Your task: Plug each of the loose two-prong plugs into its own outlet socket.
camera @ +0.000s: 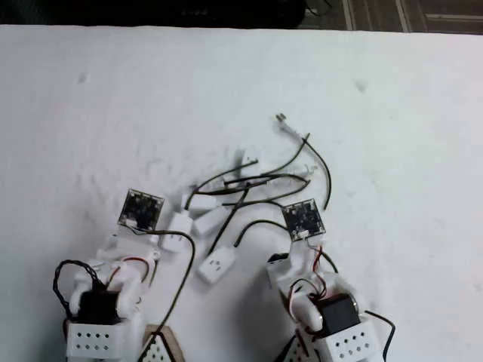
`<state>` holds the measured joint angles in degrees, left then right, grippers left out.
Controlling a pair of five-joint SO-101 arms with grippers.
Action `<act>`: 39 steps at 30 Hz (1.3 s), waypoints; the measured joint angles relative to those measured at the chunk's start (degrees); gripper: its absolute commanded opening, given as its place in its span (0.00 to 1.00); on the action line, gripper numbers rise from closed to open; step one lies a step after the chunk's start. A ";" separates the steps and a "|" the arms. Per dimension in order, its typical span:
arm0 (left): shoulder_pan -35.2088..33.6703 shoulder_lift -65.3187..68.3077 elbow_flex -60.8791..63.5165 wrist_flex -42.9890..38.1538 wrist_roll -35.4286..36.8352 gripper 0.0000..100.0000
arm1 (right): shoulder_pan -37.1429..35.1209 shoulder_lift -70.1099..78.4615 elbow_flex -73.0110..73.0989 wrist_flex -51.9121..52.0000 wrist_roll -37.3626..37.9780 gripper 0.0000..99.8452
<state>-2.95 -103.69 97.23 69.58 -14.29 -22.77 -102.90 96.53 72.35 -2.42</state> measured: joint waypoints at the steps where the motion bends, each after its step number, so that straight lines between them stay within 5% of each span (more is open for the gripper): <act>1: 0.00 0.00 0.00 0.00 0.00 0.02 | 0.00 0.00 0.00 0.00 0.00 0.02; 39: 0.00 0.00 -2.73 1.67 0.00 0.02 | 0.00 0.00 0.00 0.00 0.00 0.02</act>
<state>-2.95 -103.69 94.51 71.25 -14.29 -22.77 -102.90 96.53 72.35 -2.42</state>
